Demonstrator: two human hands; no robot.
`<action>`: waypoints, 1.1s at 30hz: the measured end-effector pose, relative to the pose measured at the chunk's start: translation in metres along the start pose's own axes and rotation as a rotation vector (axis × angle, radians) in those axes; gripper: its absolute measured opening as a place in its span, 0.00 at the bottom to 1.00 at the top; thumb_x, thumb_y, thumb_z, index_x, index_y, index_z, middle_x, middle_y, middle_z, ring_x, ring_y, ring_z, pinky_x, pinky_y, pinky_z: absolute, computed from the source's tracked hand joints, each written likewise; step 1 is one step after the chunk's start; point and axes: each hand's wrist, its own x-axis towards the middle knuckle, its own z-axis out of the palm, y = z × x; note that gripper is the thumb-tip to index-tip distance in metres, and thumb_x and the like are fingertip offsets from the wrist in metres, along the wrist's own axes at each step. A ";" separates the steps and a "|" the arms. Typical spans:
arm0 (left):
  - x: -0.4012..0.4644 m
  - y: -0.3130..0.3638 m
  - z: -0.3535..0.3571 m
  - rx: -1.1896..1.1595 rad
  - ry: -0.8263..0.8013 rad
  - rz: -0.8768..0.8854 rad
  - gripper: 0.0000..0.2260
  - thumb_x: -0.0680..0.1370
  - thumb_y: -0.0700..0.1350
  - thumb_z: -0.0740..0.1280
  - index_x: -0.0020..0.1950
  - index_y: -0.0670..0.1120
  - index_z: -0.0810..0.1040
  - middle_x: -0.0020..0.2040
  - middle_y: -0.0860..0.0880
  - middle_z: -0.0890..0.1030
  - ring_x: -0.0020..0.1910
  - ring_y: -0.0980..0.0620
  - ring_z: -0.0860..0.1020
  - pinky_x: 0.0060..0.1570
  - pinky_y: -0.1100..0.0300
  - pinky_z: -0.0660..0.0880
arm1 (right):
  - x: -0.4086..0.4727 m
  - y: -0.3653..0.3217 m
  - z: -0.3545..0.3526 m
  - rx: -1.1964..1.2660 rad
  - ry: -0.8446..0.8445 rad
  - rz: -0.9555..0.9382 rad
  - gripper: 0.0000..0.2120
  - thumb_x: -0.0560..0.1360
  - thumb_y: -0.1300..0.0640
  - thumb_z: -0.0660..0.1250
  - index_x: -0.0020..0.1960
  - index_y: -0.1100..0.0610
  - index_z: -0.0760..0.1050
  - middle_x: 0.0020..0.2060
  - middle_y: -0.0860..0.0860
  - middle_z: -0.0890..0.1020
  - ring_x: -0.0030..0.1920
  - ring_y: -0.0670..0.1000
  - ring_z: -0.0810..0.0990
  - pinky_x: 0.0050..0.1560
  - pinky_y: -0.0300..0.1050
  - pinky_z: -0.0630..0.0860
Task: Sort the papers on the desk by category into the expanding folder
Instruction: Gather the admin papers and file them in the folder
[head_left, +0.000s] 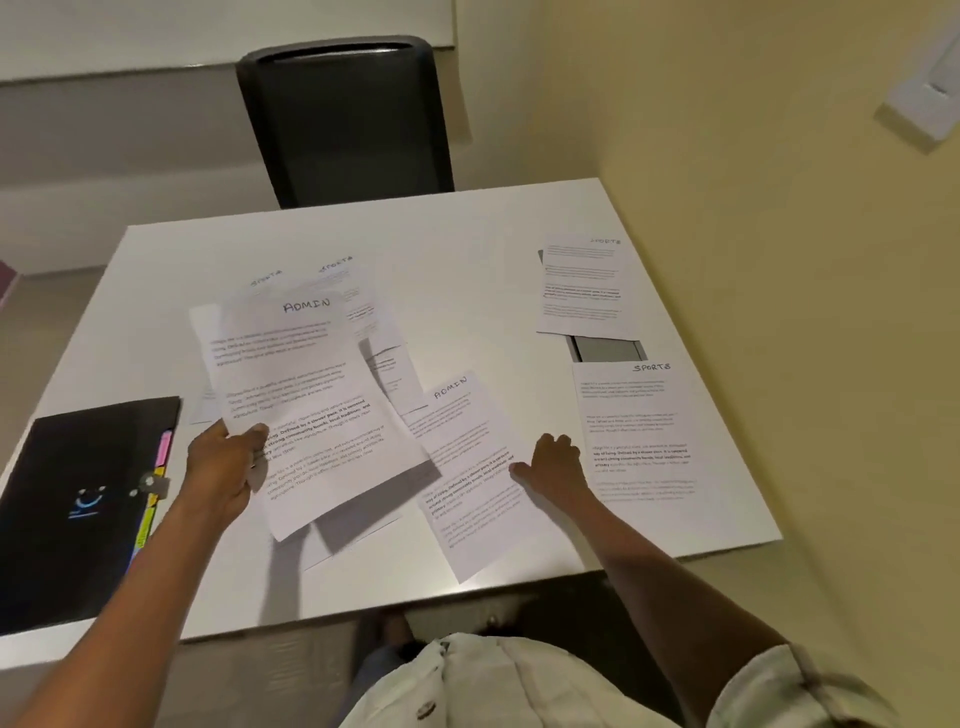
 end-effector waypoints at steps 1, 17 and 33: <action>-0.004 -0.002 -0.007 0.003 0.016 -0.003 0.13 0.80 0.32 0.63 0.63 0.43 0.76 0.50 0.48 0.83 0.36 0.54 0.77 0.46 0.59 0.79 | -0.001 0.002 0.005 -0.026 0.007 0.003 0.25 0.74 0.44 0.68 0.59 0.63 0.69 0.55 0.59 0.71 0.60 0.61 0.72 0.56 0.50 0.70; -0.020 -0.019 -0.055 0.153 0.047 -0.034 0.15 0.81 0.33 0.62 0.65 0.45 0.76 0.57 0.46 0.81 0.51 0.44 0.81 0.51 0.47 0.79 | 0.006 -0.018 0.035 -0.082 0.110 0.234 0.16 0.73 0.54 0.71 0.55 0.61 0.72 0.48 0.54 0.81 0.50 0.57 0.81 0.48 0.49 0.77; -0.029 0.013 0.044 0.090 -0.081 -0.010 0.16 0.80 0.29 0.55 0.65 0.35 0.75 0.62 0.31 0.77 0.55 0.29 0.78 0.59 0.41 0.75 | -0.026 -0.034 -0.078 0.638 0.348 -0.047 0.06 0.76 0.58 0.69 0.48 0.62 0.79 0.36 0.52 0.80 0.38 0.54 0.77 0.35 0.41 0.67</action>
